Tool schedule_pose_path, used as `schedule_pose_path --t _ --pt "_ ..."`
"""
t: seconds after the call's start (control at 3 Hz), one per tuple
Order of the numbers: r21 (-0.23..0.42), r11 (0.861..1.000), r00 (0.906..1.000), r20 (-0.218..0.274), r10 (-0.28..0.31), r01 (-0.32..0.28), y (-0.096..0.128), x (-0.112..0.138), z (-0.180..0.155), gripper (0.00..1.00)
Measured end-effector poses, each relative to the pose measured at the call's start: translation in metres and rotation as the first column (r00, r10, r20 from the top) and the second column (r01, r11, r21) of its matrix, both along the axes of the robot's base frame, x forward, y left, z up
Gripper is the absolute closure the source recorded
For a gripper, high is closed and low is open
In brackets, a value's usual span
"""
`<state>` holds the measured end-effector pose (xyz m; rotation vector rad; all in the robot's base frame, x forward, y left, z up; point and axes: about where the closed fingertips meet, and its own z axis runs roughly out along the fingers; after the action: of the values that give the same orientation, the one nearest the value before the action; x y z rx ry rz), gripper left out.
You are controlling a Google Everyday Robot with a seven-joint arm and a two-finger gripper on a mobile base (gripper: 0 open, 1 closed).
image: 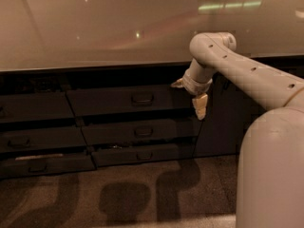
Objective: Open top drawer
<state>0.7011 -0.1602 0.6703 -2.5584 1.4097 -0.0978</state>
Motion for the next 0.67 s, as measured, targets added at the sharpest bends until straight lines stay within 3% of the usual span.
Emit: schedule_pose_path --t 0.33,0.67 --pt "0.122 0.992 0.9997 -0.009 0.022 -0.021 -0.004 0.000 -0.003 0.00" --pt "0.358 0.931 0.9934 -0.051 0.103 -0.078 -0.016 -0.011 -0.027 0.00"
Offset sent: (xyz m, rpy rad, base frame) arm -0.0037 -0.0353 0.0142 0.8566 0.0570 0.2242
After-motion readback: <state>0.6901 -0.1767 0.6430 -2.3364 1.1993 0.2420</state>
